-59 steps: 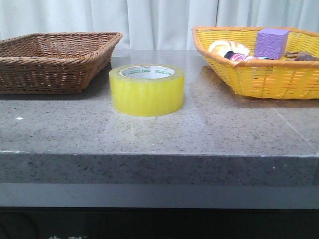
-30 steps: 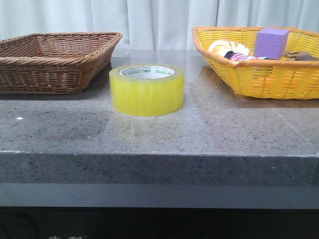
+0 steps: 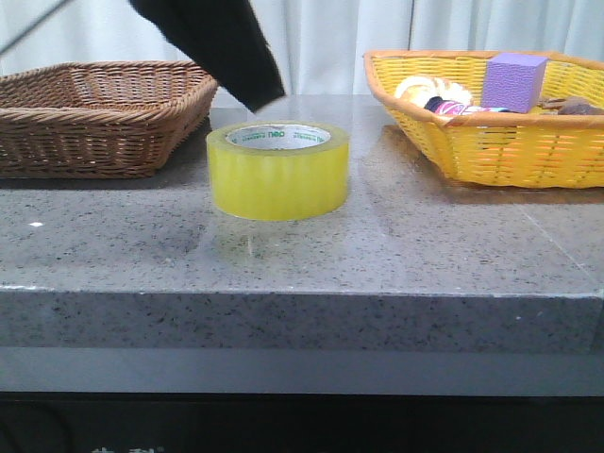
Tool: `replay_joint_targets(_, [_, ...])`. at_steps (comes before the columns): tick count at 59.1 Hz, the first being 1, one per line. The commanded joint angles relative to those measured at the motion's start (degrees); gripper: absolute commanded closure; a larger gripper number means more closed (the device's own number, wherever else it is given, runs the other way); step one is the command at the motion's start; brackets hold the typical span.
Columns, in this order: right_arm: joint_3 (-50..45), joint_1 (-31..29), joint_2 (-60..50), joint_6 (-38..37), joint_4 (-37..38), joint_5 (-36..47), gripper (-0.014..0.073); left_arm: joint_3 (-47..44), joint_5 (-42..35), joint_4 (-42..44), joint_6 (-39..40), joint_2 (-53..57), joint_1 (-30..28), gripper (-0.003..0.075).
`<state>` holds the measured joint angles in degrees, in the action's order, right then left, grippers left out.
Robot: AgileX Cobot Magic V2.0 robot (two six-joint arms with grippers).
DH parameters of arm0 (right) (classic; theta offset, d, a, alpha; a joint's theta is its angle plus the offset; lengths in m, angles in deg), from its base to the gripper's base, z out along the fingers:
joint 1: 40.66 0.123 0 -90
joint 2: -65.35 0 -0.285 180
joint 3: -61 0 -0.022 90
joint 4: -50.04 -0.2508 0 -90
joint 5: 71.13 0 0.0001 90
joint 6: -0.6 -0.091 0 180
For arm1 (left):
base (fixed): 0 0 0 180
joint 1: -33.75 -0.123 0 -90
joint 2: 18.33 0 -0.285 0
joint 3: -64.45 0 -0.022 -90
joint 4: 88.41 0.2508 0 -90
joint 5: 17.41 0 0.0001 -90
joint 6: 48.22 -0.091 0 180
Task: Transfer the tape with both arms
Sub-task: 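Lower the left gripper onto the tape roll and grasp its rim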
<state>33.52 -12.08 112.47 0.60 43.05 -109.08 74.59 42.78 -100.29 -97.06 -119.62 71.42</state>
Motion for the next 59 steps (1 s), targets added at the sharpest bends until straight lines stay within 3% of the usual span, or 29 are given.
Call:
replay_joint_targets(1, [1.3, -0.3, 0.1, 0.5, 0.4, 4.5, 0.018, 4.3, 0.0, -1.6, 0.0, -1.1, 0.8, 0.0174])
replay_joint_targets(24, [1.3, -0.3, 0.1, 0.5, 0.4, 4.5, 0.018, 14.8, 7.5, -2.8, 0.0, -13.6, 1.4, 0.0174])
replay_joint_targets(41, [1.3, -0.3, 0.1, 0.5, 0.4, 4.5, 0.018, 15.5, 8.8, -2.8, 0.2, -17.0, 1.4, 0.0184])
replay_joint_targets(59, [1.3, -0.3, 0.1, 0.5, 0.4, 4.5, 0.018, 15.5, 10.1, -2.5, 0.4, -17.9, 1.4, 0.0545])
